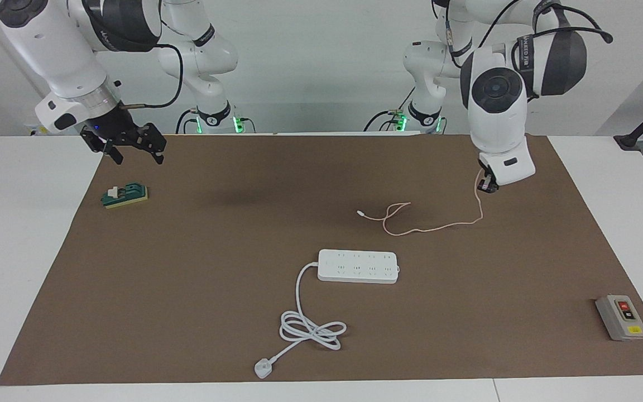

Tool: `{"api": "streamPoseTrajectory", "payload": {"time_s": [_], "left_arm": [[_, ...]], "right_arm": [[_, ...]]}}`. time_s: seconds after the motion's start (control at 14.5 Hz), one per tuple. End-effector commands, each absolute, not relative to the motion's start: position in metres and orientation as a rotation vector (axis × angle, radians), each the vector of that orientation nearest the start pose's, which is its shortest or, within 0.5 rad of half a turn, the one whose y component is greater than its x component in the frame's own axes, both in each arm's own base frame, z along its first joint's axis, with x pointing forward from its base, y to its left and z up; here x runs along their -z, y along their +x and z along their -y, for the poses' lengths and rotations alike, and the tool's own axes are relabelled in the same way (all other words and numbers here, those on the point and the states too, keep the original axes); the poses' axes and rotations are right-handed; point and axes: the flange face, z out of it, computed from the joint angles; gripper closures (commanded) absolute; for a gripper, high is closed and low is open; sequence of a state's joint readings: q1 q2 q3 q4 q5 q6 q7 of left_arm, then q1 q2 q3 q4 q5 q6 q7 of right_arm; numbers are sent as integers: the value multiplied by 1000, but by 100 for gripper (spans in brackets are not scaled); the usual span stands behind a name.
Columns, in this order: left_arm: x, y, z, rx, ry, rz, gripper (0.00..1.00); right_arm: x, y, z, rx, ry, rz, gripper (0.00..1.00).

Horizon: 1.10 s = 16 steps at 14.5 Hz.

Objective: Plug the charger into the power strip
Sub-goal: 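Carry the charger with the left gripper to the power strip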

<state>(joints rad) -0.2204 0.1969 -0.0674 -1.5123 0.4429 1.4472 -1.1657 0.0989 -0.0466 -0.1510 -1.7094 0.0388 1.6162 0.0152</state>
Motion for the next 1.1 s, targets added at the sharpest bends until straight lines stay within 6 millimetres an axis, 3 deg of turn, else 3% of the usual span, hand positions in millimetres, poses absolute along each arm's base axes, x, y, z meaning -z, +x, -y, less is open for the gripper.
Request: {"api": "streamPoseTrajectory", "payload": {"time_s": [0.0, 0.28, 0.69, 0.89, 1.03], "left_arm": [[-558, 595, 86, 283, -2301, 1236, 100], [-610, 620, 47, 569, -2257, 1488, 100], [-626, 649, 64, 962, -2186, 1956, 100], [-625, 652, 84, 955, -2233, 2101, 100], [-615, 654, 101, 931, -2227, 2196, 100]], "right_arm": [[-598, 539, 26, -67, -3125, -67, 0], [-598, 539, 27, -70, -3131, -64, 0], [-598, 536, 25, -80, -3128, -64, 0], [-598, 536, 28, -80, -3128, -72, 0], [-598, 535, 29, -80, -3127, -76, 0]]}}
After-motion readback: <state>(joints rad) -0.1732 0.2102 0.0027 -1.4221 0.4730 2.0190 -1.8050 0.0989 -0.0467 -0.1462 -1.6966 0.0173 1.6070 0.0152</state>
